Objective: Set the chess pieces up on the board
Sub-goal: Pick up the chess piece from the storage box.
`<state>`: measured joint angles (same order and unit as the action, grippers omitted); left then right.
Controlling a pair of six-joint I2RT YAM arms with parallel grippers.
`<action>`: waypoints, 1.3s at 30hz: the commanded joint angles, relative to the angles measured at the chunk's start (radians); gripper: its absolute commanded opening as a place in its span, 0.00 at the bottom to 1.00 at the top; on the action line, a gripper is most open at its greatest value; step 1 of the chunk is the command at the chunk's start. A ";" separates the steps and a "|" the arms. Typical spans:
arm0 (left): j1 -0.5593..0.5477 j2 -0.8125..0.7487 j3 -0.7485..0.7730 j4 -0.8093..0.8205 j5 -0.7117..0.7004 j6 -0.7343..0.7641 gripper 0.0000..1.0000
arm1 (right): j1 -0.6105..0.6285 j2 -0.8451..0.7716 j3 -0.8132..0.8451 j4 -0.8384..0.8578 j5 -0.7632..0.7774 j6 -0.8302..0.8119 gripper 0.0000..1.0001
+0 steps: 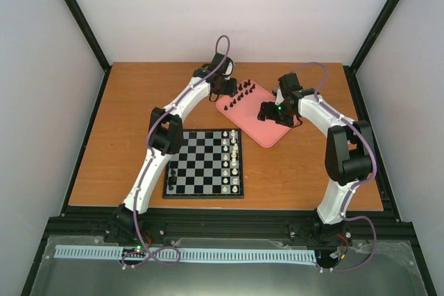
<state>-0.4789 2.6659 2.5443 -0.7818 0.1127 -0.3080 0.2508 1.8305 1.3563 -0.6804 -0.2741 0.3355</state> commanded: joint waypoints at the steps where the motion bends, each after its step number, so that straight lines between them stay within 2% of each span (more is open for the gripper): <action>1: -0.001 0.025 0.047 0.013 0.004 0.019 0.47 | -0.004 0.017 0.029 0.001 -0.006 -0.014 1.00; 14: -0.001 0.044 0.057 0.024 -0.004 0.015 0.45 | -0.004 0.029 0.031 0.003 -0.016 -0.017 1.00; 18: -0.001 0.051 0.063 0.039 -0.017 0.012 0.35 | -0.004 0.032 0.030 0.002 -0.016 -0.018 1.00; 32: -0.001 0.069 0.073 0.053 -0.014 0.009 0.28 | -0.005 0.046 0.040 -0.001 -0.024 -0.022 1.00; 39: -0.001 0.079 0.076 0.070 -0.006 0.000 0.17 | -0.005 0.049 0.039 -0.001 -0.025 -0.020 1.00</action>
<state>-0.4789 2.7163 2.5671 -0.7452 0.1001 -0.3077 0.2508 1.8690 1.3682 -0.6807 -0.2970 0.3222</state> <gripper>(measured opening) 0.187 0.999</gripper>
